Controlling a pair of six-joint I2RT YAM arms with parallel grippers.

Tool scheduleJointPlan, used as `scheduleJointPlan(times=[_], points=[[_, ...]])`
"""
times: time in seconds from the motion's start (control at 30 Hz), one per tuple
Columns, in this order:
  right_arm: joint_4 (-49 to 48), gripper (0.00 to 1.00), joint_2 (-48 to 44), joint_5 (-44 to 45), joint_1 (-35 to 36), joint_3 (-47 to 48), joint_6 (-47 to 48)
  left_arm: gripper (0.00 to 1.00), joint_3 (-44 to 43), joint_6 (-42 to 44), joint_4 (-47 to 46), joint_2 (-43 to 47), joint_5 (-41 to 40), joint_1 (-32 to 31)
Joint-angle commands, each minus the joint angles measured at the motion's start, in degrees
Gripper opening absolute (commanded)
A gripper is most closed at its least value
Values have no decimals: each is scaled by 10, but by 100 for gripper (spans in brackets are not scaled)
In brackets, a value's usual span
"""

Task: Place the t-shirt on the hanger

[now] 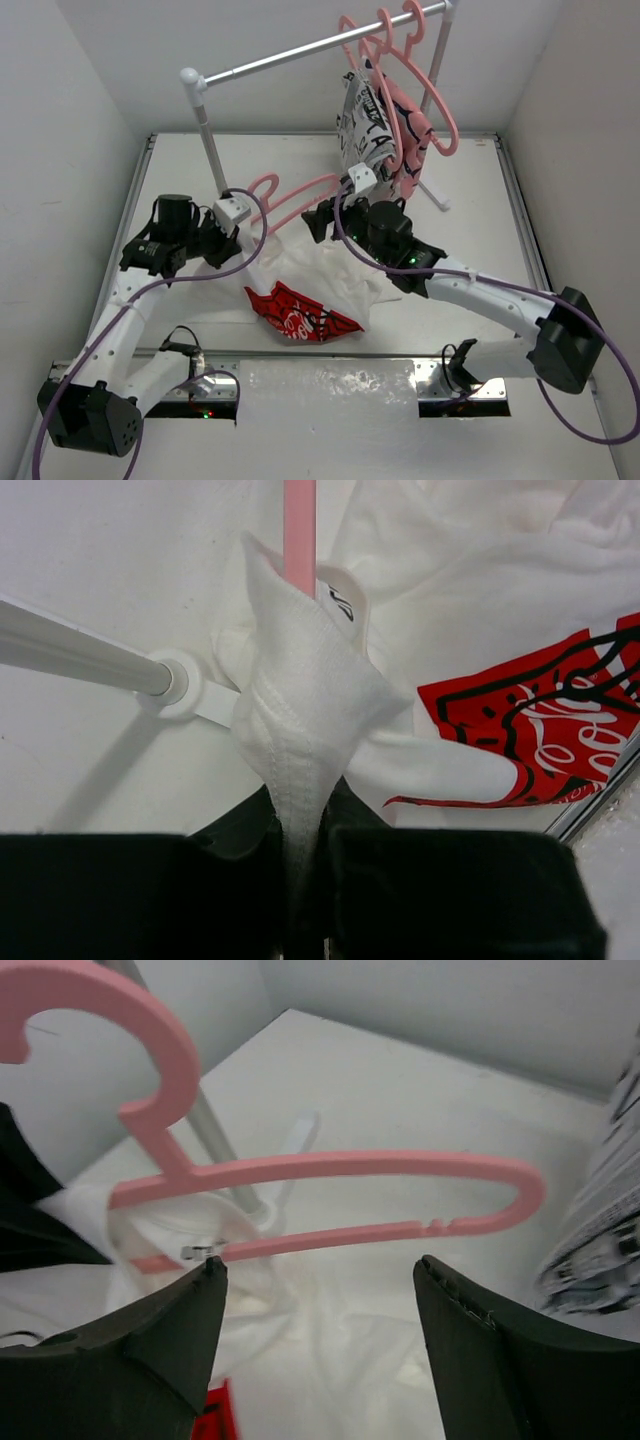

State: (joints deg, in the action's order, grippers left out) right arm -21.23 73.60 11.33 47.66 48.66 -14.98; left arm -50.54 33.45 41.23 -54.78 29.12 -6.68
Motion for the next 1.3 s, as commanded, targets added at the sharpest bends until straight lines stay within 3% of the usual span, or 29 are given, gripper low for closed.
scheduleJointPlan(times=[0.0,0.2,0.37,0.77,0.8,1.0,1.13,1.27], points=[[15,72,29,28,31,5,-165,0,3,-51,-60,22,-7,5],[-39,72,145,-9,32,8,-345,0,11,-59,-72,28,4,5],[-99,73,218,-11,32,48,-348,0,20,-55,-73,40,3,5],[-49,69,373,-66,32,129,-366,0,27,-77,-118,42,8,5],[-49,67,383,-74,32,135,-370,0,27,-80,-121,43,9,5],[-95,3,389,-65,28,81,-406,0,23,-81,-113,50,9,6],[-54,0,311,32,14,4,-377,0,18,-30,-67,76,32,8],[-33,0,195,69,-50,-93,-398,0,28,78,6,107,64,9]])
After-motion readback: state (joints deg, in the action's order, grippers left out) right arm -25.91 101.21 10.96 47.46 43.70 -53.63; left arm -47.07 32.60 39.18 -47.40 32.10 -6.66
